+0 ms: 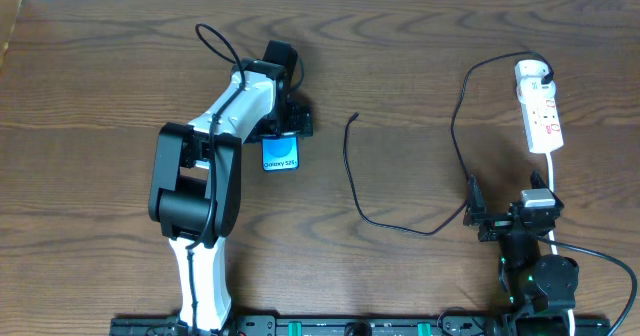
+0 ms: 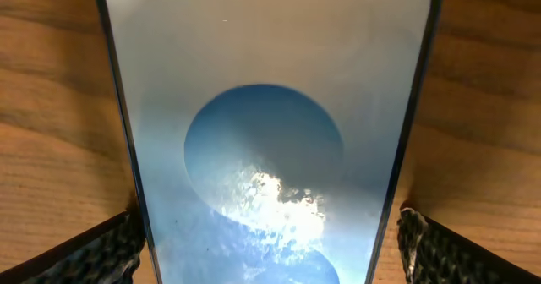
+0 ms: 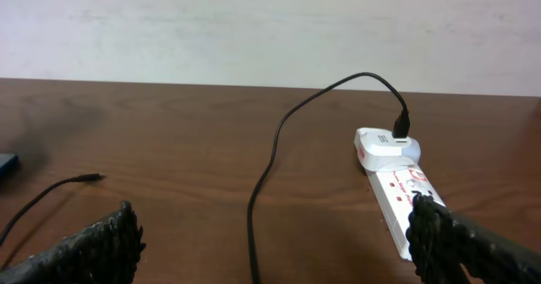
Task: Plug charger to phone and switch on socket
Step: 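Lower the left gripper and close it on the phone's top edge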
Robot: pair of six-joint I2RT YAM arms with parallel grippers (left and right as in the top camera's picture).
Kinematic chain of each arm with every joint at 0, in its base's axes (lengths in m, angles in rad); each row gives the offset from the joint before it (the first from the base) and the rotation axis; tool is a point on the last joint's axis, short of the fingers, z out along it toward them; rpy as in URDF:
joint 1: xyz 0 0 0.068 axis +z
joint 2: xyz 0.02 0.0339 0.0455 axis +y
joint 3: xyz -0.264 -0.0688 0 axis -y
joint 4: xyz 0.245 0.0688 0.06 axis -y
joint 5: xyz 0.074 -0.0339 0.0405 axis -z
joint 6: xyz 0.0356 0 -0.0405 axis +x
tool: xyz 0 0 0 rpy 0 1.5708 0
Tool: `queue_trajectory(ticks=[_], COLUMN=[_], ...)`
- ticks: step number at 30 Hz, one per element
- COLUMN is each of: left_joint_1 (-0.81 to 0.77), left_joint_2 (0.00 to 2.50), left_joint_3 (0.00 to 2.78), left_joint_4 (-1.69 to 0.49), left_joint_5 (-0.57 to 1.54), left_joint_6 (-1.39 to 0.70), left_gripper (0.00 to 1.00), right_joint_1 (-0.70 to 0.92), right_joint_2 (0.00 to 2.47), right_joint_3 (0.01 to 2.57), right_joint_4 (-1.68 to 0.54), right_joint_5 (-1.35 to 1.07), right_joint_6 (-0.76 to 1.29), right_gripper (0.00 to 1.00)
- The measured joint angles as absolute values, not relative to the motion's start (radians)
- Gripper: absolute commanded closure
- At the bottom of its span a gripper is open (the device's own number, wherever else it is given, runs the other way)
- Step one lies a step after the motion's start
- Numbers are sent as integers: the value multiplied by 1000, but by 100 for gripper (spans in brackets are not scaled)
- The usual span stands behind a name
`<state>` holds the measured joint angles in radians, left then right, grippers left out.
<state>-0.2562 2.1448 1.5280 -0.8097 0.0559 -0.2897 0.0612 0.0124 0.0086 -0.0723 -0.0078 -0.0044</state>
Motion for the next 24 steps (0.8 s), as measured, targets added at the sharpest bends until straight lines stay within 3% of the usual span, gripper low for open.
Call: queue_trajectory(ticks=[15, 24], left_joint_1=[-257, -258], left_joint_2=[2145, 2144], left_joint_3=[1528, 1528], left_joint_4=[-802, -804], left_joint_5=[52, 50], left_joint_6=[-288, -288], left_gripper=[23, 24], right_joint_1=[61, 61], right_joint_2=[12, 12], right_joint_3=[9, 9], right_joint_4=[-72, -73], right_joint_5=[-8, -8], right_joint_6=[-4, -4], right_gripper=[1, 1])
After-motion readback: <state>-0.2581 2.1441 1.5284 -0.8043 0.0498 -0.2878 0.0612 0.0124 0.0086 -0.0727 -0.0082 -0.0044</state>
